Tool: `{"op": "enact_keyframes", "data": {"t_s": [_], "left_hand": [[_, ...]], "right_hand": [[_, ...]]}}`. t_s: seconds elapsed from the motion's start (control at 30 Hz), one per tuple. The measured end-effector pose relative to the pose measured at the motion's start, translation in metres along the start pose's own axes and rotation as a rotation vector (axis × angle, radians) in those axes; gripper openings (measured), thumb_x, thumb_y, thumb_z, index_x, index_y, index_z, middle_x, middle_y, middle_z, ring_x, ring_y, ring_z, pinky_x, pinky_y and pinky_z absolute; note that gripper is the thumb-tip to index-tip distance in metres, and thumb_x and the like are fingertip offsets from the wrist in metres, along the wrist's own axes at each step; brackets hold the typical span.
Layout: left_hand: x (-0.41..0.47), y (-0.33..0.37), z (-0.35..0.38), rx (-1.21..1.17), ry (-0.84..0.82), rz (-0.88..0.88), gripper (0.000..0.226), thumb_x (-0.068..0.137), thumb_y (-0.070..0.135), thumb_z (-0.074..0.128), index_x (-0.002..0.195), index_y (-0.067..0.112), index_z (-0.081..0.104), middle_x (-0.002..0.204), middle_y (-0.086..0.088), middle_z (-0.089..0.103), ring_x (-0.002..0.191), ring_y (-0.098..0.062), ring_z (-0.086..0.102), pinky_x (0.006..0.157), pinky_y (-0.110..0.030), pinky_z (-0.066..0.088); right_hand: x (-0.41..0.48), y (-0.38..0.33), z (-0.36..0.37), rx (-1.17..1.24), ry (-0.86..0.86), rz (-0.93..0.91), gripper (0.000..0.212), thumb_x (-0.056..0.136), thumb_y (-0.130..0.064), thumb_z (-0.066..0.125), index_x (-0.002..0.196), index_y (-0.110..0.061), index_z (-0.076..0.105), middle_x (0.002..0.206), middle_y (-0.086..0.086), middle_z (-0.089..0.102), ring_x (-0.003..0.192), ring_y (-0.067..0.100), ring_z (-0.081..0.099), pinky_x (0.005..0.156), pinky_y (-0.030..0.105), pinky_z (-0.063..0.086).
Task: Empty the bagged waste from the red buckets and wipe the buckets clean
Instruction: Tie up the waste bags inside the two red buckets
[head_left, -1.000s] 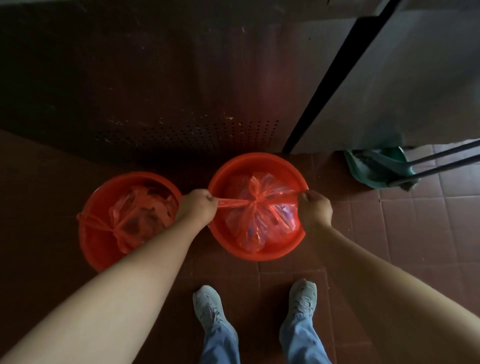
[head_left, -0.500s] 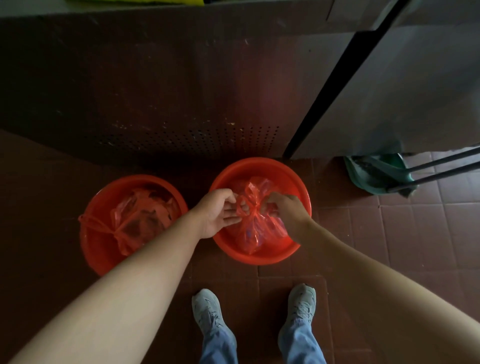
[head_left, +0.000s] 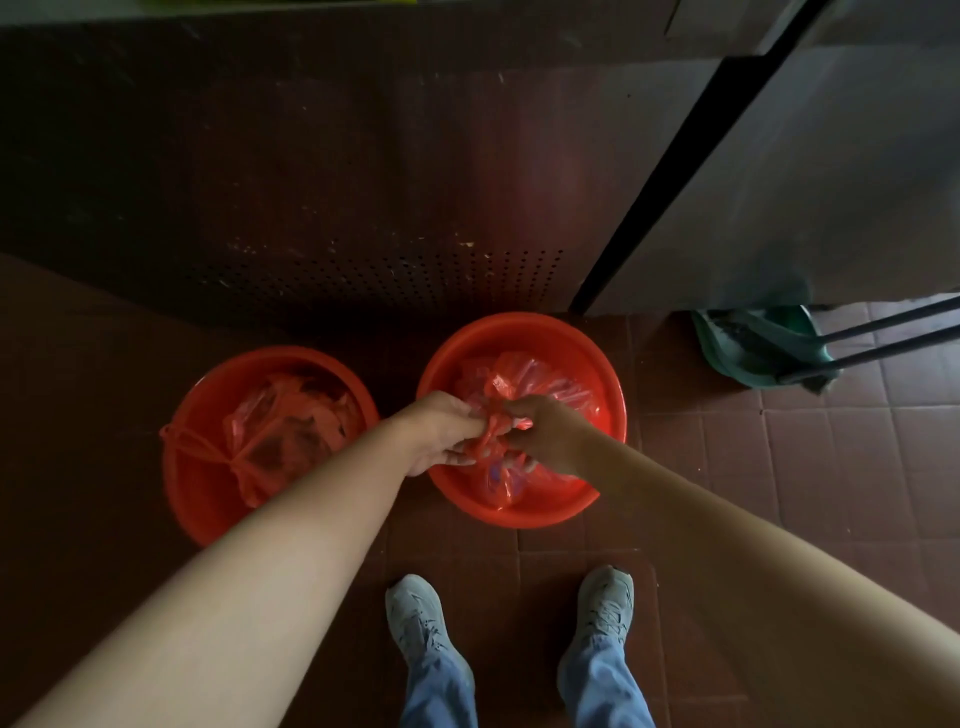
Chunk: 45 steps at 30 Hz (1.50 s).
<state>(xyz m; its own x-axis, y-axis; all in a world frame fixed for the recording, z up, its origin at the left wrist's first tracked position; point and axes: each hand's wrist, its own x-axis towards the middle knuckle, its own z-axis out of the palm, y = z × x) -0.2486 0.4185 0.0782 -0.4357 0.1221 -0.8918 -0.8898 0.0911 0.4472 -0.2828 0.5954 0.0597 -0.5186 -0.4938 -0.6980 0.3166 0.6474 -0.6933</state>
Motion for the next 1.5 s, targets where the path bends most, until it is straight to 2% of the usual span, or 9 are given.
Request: {"op": "enact_keyframes", "data": {"t_s": [0.13, 0.3, 0.47, 0.6, 0.7, 0.8, 1.0, 1.3, 1.5], "left_hand": [[0.003, 0.001, 0.002, 0.123, 0.112, 0.046, 0.019, 0.087, 0.032, 0.078, 0.089, 0.013, 0.074, 0.072, 0.001, 0.071, 0.067, -0.01, 0.068, 0.065, -0.024, 0.057], [0.005, -0.001, 0.004, 0.206, 0.169, 0.039, 0.018, 0.091, 0.027, 0.069, 0.074, 0.023, 0.071, 0.061, 0.01, 0.065, 0.061, -0.005, 0.06, 0.06, -0.022, 0.047], [0.007, -0.003, 0.003, 0.278, 0.208, 0.094, 0.013, 0.09, 0.015, 0.068, 0.078, 0.015, 0.073, 0.057, 0.007, 0.066, 0.047, 0.0, 0.059, 0.043, -0.013, 0.041], [0.008, 0.0, 0.004, 0.412, 0.219, 0.172, 0.019, 0.091, 0.02, 0.069, 0.078, 0.007, 0.073, 0.065, -0.001, 0.067, 0.061, -0.012, 0.065, 0.061, -0.025, 0.051], [0.009, 0.005, 0.004, 0.71, 0.204, 0.262, 0.032, 0.091, 0.024, 0.068, 0.063, 0.012, 0.061, 0.06, -0.001, 0.059, 0.057, -0.016, 0.059, 0.058, -0.034, 0.047], [0.008, 0.007, 0.008, 0.891, 0.271, 0.32, 0.022, 0.089, 0.023, 0.068, 0.071, 0.01, 0.067, 0.07, -0.005, 0.067, 0.066, -0.022, 0.065, 0.064, -0.04, 0.054], [0.011, 0.001, 0.011, 0.64, 0.333, 0.407, 0.003, 0.089, 0.019, 0.07, 0.086, 0.019, 0.069, 0.084, 0.006, 0.069, 0.08, -0.01, 0.066, 0.071, -0.028, 0.052], [0.018, -0.004, 0.013, 1.11, 0.237, 0.542, 0.017, 0.089, 0.017, 0.066, 0.104, 0.017, 0.057, 0.092, -0.004, 0.068, 0.086, -0.026, 0.067, 0.073, -0.036, 0.055], [0.022, -0.006, 0.004, 0.818, 0.526, 0.321, 0.015, 0.086, 0.022, 0.07, 0.095, 0.019, 0.059, 0.09, -0.004, 0.068, 0.082, -0.025, 0.068, 0.072, -0.033, 0.055]], "right_hand": [[0.005, 0.002, 0.005, -0.045, 0.007, -0.008, 0.039, 0.096, -0.002, 0.063, 0.124, -0.027, 0.066, 0.098, 0.001, 0.074, 0.071, 0.005, 0.073, 0.053, 0.02, 0.055], [0.005, 0.0, 0.007, -0.098, 0.045, -0.021, 0.022, 0.092, -0.002, 0.066, 0.108, -0.016, 0.069, 0.092, 0.004, 0.071, 0.059, 0.003, 0.07, 0.051, 0.02, 0.054], [0.005, 0.001, 0.006, -0.315, 0.118, -0.02, 0.008, 0.087, -0.015, 0.072, 0.095, -0.013, 0.07, 0.093, 0.003, 0.066, 0.079, 0.02, 0.064, 0.07, 0.034, 0.053], [0.007, 0.002, 0.007, -0.336, 0.151, -0.022, 0.016, 0.084, -0.016, 0.076, 0.096, -0.011, 0.068, 0.099, 0.004, 0.062, 0.09, 0.023, 0.061, 0.078, 0.036, 0.05], [0.007, 0.005, 0.01, -0.41, 0.163, -0.068, 0.017, 0.085, -0.019, 0.078, 0.097, -0.012, 0.069, 0.1, 0.001, 0.058, 0.093, 0.023, 0.06, 0.079, 0.033, 0.049], [0.007, 0.009, 0.011, -0.422, 0.237, -0.107, 0.016, 0.09, -0.018, 0.072, 0.104, -0.011, 0.072, 0.105, 0.005, 0.061, 0.094, 0.022, 0.06, 0.077, 0.03, 0.045], [0.004, 0.013, 0.011, -0.329, 0.328, -0.121, 0.008, 0.088, -0.009, 0.071, 0.094, -0.004, 0.073, 0.098, 0.009, 0.064, 0.092, 0.025, 0.061, 0.072, 0.027, 0.038], [0.006, 0.024, 0.017, -0.341, 0.301, -0.132, 0.014, 0.095, -0.015, 0.065, 0.104, -0.014, 0.076, 0.107, 0.003, 0.063, 0.091, 0.017, 0.059, 0.078, 0.028, 0.046], [0.003, 0.031, 0.008, -0.327, 0.301, -0.162, 0.011, 0.094, -0.022, 0.065, 0.1, -0.016, 0.072, 0.097, -0.001, 0.056, 0.084, 0.018, 0.059, 0.074, 0.027, 0.043]]}}
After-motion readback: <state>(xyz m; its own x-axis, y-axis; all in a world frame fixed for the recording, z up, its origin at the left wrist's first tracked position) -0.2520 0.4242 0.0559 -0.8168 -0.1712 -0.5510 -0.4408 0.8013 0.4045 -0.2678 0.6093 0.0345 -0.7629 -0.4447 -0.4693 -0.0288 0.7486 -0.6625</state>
